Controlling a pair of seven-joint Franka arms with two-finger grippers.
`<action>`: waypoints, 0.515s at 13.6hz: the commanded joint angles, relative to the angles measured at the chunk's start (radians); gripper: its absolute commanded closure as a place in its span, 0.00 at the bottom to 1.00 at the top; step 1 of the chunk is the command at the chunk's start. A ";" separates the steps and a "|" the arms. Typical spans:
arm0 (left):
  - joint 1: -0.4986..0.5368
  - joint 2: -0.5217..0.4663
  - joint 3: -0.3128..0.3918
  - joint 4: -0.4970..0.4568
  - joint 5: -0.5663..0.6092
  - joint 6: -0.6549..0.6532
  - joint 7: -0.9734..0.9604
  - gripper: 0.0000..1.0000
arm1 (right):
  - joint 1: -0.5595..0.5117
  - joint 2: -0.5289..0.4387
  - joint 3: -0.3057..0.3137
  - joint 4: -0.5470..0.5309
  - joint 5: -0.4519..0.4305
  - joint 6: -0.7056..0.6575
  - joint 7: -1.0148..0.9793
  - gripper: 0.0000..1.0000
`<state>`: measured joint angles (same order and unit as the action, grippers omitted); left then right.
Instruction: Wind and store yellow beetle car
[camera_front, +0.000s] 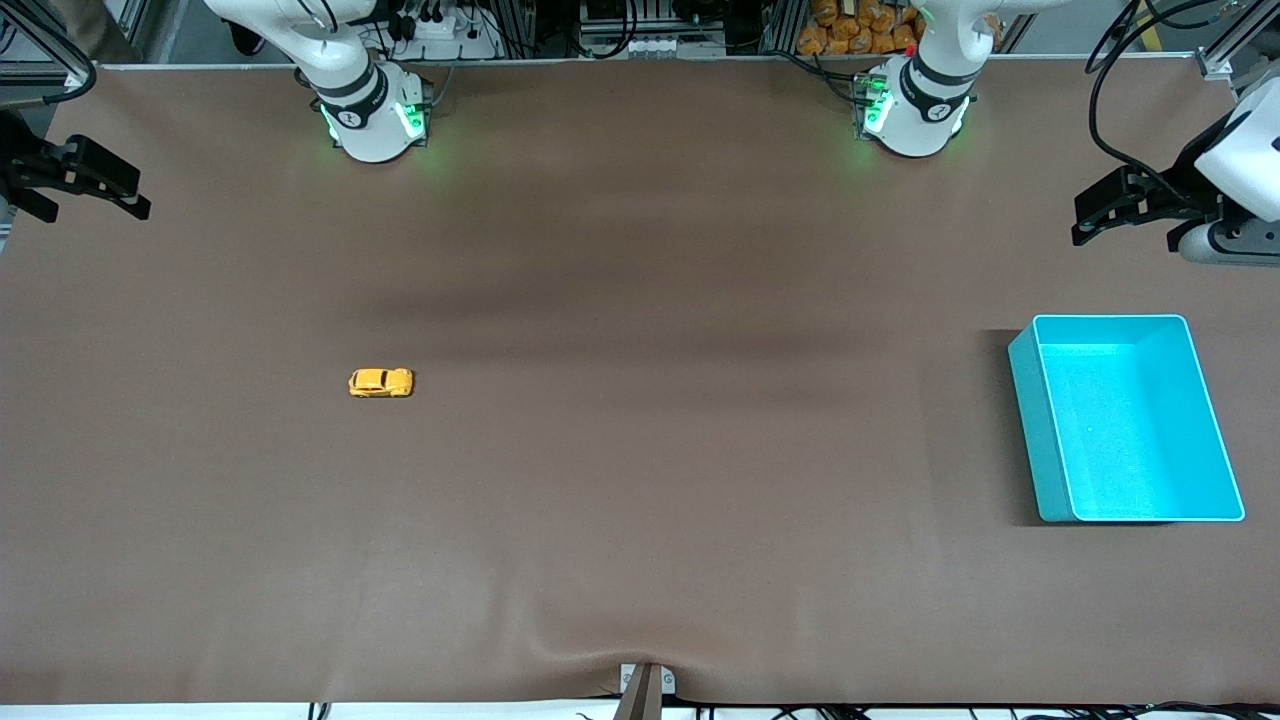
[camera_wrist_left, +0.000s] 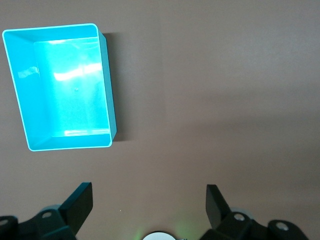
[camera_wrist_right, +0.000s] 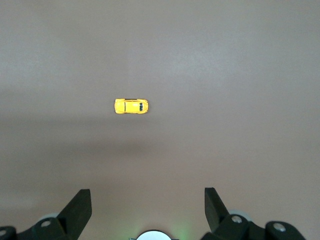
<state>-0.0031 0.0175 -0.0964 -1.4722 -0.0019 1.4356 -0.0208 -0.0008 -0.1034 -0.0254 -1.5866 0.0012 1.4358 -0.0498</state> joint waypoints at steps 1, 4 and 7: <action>0.000 -0.013 -0.003 -0.008 0.005 -0.009 0.001 0.00 | 0.008 -0.013 -0.004 -0.013 0.017 0.002 -0.004 0.00; -0.001 -0.013 -0.003 -0.005 0.005 -0.009 -0.001 0.00 | 0.122 -0.003 -0.114 -0.003 0.019 0.006 -0.004 0.00; -0.001 -0.013 -0.003 -0.005 0.005 -0.009 -0.001 0.00 | 0.119 0.004 -0.114 0.000 0.019 0.006 -0.004 0.00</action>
<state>-0.0033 0.0175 -0.0975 -1.4725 -0.0019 1.4354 -0.0208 0.1001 -0.1001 -0.1195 -1.5868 0.0066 1.4392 -0.0500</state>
